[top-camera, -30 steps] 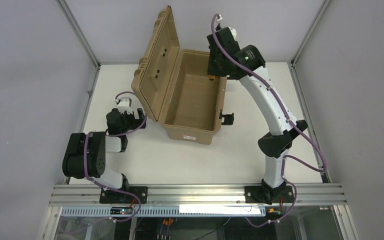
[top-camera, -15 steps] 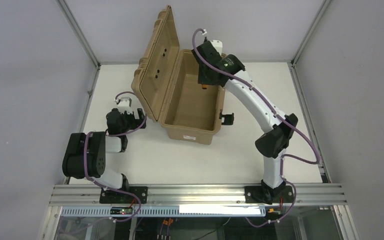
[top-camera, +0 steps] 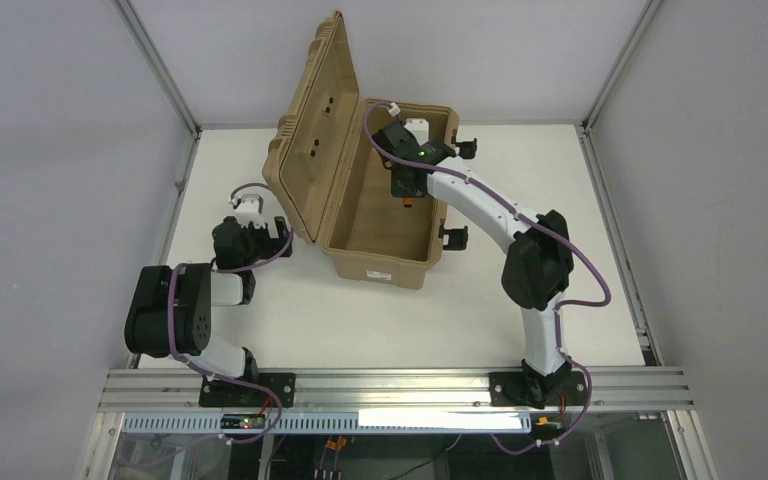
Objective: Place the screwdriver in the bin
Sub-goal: Place the screwdriver in the bin.
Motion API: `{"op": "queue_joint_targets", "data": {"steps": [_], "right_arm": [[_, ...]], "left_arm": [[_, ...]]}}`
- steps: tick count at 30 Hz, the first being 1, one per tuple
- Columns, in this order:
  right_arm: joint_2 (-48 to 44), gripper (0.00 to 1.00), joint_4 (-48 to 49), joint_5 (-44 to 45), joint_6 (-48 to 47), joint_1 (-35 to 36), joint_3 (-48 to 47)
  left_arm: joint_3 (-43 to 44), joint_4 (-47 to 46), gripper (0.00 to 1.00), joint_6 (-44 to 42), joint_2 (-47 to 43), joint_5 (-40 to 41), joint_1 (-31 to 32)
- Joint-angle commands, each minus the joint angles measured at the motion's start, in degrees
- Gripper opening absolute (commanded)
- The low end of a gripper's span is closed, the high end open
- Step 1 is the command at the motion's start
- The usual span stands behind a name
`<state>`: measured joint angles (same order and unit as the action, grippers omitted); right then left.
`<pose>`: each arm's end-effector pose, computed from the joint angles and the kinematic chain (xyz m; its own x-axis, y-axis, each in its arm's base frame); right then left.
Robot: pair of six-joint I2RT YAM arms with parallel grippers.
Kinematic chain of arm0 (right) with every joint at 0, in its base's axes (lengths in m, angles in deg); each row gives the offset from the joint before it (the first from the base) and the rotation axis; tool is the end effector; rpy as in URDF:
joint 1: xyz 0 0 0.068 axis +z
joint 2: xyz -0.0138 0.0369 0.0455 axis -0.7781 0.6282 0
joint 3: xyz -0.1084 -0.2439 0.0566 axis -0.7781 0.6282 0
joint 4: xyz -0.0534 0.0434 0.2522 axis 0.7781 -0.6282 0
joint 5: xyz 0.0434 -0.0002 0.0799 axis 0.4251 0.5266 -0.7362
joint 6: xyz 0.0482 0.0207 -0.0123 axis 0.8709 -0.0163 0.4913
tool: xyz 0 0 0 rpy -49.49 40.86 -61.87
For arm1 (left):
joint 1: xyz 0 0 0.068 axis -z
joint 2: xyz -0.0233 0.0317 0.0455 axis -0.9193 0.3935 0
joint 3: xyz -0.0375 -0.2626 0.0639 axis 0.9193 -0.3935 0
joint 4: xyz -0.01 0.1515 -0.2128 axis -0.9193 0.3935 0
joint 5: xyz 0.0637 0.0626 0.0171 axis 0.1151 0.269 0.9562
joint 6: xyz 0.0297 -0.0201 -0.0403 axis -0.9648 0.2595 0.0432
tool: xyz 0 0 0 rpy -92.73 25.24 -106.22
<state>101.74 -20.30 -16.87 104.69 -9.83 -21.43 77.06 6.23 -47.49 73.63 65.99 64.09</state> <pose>0.3358 0.2733 0.3069 -0.7585 -0.0514 -0.6496 -0.0233 0.9984 -0.0518 0.2590 0.0028 0.1363 -0.3400 -0.0231 -0.9401 0.2032 0.9743 -0.0975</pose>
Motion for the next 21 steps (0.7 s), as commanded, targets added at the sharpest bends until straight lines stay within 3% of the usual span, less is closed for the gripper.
{"op": "queue_joint_targets", "data": {"steps": [1,17,19,21], "right_arm": [[1.8,0.00,5.8,1.1,1.6,0.3,2.3],[8.0,0.03,15.6,-0.7,5.5,0.2,14.1],[8.7,0.08,15.7,-1.3,5.6,0.2,14.2],[8.7,0.22,15.7,-1.5,5.7,0.1,14.2]], "left_arm": [[-0.1,-3.0,0.99,-0.5,-1.1,-1.1,-0.6],[-0.1,-3.0,0.99,-0.5,-1.1,-1.1,-0.6],[-0.1,-3.0,0.99,-0.5,-1.1,-1.1,-0.6],[-0.1,-3.0,0.99,-0.6,-1.1,-1.1,-0.6]]}}
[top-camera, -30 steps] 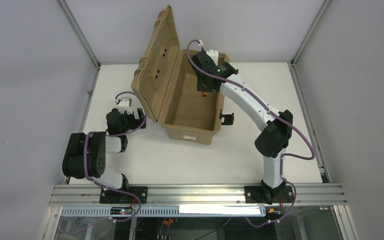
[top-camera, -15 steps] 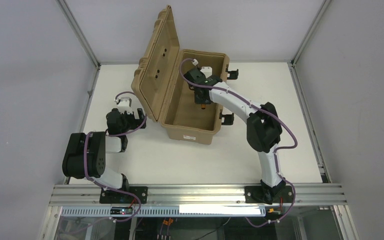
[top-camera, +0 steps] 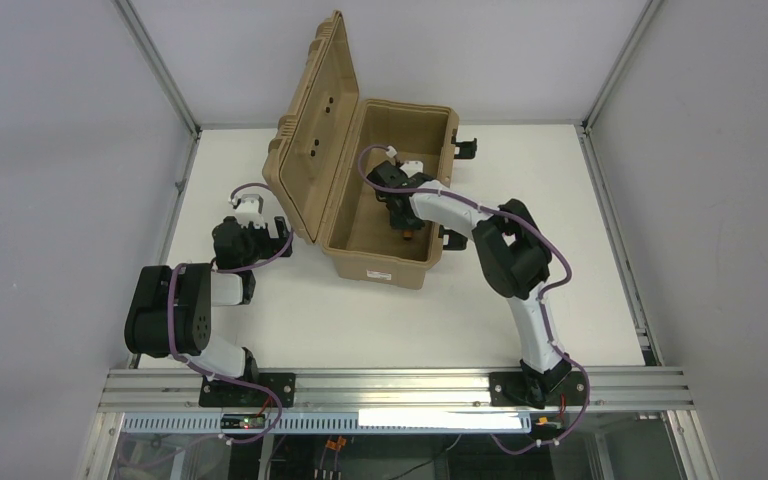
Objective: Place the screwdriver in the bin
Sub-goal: Place the screwdriver in the bin.
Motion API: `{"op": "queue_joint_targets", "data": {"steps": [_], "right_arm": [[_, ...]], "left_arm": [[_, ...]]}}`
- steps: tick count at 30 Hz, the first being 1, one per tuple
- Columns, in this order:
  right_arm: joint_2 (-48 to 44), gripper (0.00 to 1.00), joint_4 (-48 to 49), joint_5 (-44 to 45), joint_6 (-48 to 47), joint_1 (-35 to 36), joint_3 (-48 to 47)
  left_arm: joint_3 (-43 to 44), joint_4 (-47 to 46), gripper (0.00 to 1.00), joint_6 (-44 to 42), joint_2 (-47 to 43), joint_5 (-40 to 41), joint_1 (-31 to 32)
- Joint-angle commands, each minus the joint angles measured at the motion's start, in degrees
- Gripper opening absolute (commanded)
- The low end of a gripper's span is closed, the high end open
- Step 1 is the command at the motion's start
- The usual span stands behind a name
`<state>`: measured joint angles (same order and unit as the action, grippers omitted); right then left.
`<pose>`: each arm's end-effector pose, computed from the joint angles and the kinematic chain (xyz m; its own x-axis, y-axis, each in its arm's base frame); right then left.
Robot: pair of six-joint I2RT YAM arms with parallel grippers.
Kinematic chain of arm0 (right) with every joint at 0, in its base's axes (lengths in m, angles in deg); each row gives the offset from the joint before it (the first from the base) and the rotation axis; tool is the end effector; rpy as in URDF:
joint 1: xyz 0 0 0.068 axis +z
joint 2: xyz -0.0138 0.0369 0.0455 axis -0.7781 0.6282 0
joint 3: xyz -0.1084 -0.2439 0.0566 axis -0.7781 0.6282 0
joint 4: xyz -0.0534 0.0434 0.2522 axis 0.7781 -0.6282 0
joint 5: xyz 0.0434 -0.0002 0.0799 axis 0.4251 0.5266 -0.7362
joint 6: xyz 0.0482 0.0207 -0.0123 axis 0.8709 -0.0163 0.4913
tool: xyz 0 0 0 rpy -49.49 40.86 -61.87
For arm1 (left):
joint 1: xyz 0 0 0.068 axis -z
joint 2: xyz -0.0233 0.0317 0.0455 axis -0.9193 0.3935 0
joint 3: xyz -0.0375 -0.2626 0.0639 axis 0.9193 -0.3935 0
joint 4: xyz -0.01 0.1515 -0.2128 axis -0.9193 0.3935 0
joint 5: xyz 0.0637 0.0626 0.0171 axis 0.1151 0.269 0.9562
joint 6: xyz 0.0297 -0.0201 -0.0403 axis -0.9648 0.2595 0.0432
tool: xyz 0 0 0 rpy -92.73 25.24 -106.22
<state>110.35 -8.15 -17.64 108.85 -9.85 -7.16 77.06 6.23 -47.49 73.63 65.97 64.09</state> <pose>0.3462 0.2828 0.1790 -0.8463 -0.0513 -0.5303 0.0166 0.9923 -0.1225 0.2590 0.0028 0.1363 -0.3401 -0.0231 -0.9401 0.2035 0.9742 -0.0976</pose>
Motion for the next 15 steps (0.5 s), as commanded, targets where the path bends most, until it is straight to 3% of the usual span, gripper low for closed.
{"op": "queue_joint_targets", "data": {"steps": [1,3,8,13,15], "right_arm": [[-0.1,0.28,3.6,-0.8,1.6,0.2,0.1],[-0.5,0.41,3.7,-0.7,1.7,0.1,0.2],[-1.1,0.60,3.4,-0.6,1.7,0.2,0.1],[-1.6,0.97,2.5,-0.1,1.6,0.2,-0.5],[-2.2,0.99,2.4,-0.4,1.2,0.2,-0.8]], "left_arm": [[-0.1,-3.0,0.99,-0.5,-1.1,-1.1,-0.6],[-0.1,-3.0,0.99,-0.5,-1.1,-1.1,-0.6],[-0.1,-3.0,0.99,-0.5,-1.1,-1.1,-0.6],[0.0,-3.0,0.99,-0.6,-1.1,-1.1,-0.6],[-0.1,-3.0,0.99,-0.5,-1.1,-1.1,-0.6]]}}
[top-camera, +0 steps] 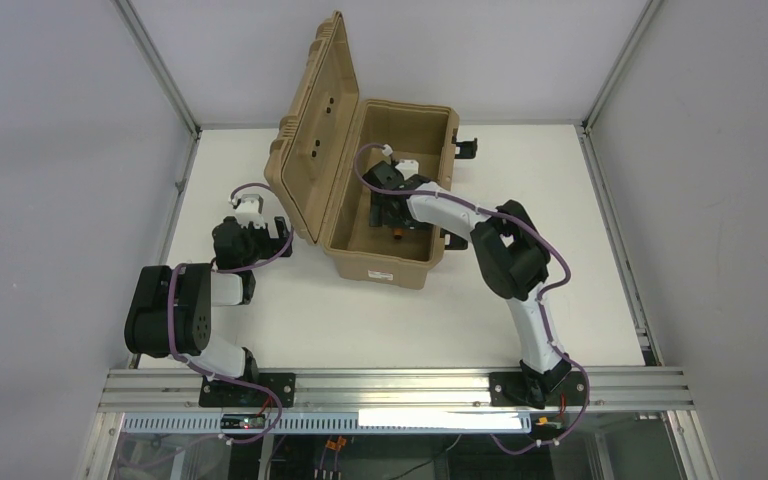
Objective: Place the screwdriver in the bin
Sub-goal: Place the screwdriver in the bin.
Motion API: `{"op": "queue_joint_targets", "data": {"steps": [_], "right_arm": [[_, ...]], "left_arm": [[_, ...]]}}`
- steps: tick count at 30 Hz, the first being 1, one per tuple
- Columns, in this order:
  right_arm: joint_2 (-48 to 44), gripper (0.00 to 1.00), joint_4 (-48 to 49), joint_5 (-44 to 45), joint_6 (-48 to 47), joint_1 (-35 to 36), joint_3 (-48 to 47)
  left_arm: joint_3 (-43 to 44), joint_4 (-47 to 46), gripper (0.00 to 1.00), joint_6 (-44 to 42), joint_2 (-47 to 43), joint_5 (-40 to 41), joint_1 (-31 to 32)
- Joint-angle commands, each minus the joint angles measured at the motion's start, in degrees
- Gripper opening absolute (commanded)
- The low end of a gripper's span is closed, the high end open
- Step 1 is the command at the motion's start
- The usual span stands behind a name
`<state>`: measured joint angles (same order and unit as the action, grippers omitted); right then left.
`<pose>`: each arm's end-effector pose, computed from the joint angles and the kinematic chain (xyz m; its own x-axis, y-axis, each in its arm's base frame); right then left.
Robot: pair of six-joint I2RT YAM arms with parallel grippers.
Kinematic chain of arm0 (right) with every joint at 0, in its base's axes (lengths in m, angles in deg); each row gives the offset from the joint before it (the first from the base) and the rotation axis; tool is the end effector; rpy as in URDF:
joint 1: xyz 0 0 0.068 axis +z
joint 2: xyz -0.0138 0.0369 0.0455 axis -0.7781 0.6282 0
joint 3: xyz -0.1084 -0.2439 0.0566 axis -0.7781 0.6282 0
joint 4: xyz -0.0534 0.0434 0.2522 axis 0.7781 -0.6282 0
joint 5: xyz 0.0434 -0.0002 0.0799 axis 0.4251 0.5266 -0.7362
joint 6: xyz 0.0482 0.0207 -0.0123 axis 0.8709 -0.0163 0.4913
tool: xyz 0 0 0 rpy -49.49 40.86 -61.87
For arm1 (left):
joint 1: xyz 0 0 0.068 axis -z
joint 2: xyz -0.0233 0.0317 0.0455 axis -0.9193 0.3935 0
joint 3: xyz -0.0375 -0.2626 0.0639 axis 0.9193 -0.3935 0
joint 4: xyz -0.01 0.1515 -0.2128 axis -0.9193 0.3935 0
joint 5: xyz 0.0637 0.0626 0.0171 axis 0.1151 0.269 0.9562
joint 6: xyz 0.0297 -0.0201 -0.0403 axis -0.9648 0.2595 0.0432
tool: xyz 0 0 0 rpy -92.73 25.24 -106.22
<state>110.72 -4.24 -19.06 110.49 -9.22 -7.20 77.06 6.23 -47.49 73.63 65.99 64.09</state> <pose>0.3480 0.2921 0.1789 -0.8278 -0.0081 -0.5609 0.0227 0.9986 -0.0479 0.2590 0.0028 0.1363 -0.3400 -0.0231 -0.9401 0.2032 0.9743 -0.0975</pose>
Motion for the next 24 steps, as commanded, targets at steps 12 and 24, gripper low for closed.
{"op": "queue_joint_targets", "data": {"steps": [12,24], "right_arm": [[-5.6,0.99,-10.3,2.7,-1.1,-0.4,-10.3],[-9.2,0.99,-19.5,5.6,-5.0,-0.4,-24.4]], "left_arm": [[-0.1,-3.0,0.99,-0.6,-1.1,-1.1,-0.6],[-0.1,-3.0,0.99,-0.5,-1.1,-1.2,-0.6]]}}
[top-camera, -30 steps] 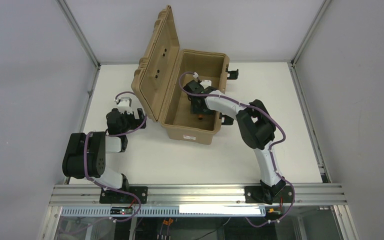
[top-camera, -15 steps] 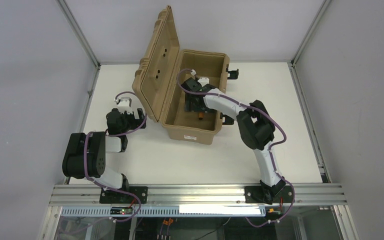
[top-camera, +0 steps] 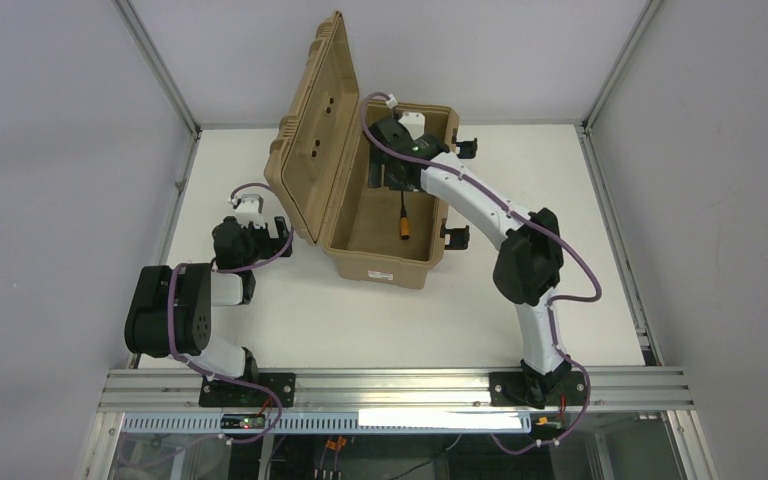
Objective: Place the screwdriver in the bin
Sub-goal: Place the screwdriver in the bin, then reset both arms
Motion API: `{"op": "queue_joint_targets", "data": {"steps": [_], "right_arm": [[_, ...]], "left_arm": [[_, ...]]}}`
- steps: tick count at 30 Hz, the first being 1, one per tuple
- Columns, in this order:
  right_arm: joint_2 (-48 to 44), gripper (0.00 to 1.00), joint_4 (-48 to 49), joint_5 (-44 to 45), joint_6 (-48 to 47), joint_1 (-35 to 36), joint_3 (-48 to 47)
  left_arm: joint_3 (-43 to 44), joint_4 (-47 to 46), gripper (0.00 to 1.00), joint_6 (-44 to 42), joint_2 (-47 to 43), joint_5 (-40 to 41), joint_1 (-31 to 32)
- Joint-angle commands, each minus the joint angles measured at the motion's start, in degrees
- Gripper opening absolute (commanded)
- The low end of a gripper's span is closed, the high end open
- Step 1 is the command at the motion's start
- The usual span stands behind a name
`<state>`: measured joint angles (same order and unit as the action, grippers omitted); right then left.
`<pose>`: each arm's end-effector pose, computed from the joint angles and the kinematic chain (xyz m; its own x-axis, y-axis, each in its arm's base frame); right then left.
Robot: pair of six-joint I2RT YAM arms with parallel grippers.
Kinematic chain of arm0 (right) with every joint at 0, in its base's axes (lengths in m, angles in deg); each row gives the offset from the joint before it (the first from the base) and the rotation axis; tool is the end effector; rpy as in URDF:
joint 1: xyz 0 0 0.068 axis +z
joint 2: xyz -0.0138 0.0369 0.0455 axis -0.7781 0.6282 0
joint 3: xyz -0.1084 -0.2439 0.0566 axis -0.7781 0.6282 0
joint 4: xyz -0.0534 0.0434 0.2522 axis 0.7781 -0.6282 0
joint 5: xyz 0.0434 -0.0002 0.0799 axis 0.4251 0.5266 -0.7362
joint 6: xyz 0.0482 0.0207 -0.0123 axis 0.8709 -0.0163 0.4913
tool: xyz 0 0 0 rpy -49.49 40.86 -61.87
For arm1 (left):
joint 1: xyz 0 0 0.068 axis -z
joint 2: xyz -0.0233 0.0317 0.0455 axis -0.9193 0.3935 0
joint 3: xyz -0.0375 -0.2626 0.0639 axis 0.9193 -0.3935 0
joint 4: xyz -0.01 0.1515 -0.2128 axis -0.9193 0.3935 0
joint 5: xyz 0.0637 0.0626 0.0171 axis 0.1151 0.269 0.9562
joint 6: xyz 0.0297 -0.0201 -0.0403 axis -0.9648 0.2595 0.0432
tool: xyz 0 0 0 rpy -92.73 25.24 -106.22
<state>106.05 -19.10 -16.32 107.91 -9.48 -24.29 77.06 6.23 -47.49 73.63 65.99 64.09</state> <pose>0.3480 0.2873 0.2917 -0.7572 -0.0019 -0.6531 0.0183 0.9995 -0.0242 0.2590 0.0028 0.1363 -0.3400 -0.0231 -0.9401 0.2032 0.9743 -0.0975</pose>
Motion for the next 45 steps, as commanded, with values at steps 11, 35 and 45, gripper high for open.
{"op": "queue_joint_targets", "data": {"steps": [11,35,45], "right_arm": [[-8.0,0.99,-9.6,4.7,-7.0,-0.1,-19.5],[-25.0,0.96,-6.9,-4.9,-29.4,-11.4,-9.3],[-30.6,0.98,-4.6,-17.7,-35.5,-27.6,-1.1]], "left_arm": [[-0.1,-3.0,0.99,-0.6,-1.1,-1.2,-0.6],[-0.1,-3.0,0.99,-0.5,-1.1,-1.2,-0.6],[-0.1,-3.1,0.99,-0.5,-1.1,-1.1,-0.6]]}}
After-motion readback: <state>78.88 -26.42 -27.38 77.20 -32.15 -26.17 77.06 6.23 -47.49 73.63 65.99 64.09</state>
